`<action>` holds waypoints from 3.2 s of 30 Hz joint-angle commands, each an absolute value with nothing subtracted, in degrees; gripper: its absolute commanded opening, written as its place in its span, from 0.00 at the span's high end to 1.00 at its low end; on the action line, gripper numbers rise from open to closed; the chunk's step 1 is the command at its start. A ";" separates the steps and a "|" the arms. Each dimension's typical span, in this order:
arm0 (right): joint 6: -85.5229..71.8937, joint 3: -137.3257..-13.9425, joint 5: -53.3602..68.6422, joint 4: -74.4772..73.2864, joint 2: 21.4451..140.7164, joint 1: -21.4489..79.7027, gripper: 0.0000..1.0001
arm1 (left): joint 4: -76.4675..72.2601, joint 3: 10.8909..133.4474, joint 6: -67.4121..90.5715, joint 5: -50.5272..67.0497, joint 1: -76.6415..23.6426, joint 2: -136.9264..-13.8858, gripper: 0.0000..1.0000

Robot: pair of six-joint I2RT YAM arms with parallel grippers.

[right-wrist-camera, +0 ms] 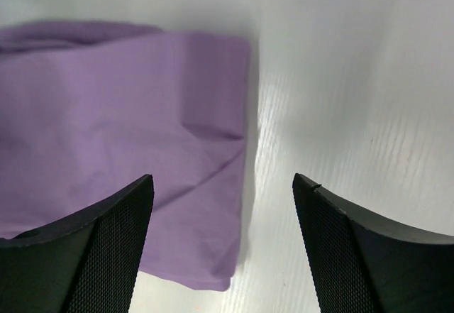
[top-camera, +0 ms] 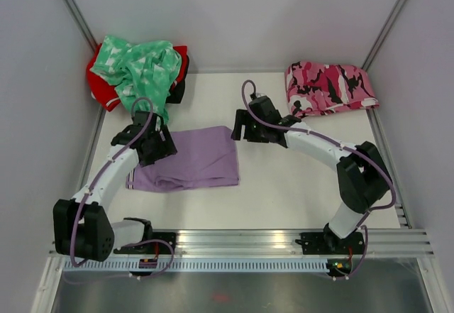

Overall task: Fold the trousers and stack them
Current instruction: Fold the trousers

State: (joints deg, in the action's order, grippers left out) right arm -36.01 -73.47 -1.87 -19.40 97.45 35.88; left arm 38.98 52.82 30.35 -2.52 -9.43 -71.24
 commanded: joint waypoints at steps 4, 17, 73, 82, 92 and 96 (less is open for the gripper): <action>-38.31 -62.76 5.62 -8.88 95.62 36.39 0.14 | 43.24 50.98 29.45 -17.66 -9.23 -68.29 0.13; -38.85 -62.58 7.82 -3.34 104.32 36.39 0.20 | 36.57 49.40 30.15 -15.12 -8.53 -80.51 0.30; -27.33 -58.35 13.88 -19.86 86.04 13.88 0.27 | 27.34 50.28 27.69 -7.30 -17.68 -68.65 0.98; -29.35 -59.16 12.58 -18.55 88.85 25.83 0.20 | 30.68 48.35 28.74 -10.03 -15.65 -70.67 0.98; -39.99 -45.53 10.45 -8.36 87.54 32.61 0.16 | 29.71 48.34 27.51 -8.79 -15.56 -68.82 0.98; -41.13 -45.35 11.07 -4.76 89.38 34.45 0.33 | 29.62 48.34 27.42 -8.09 -15.47 -68.73 0.98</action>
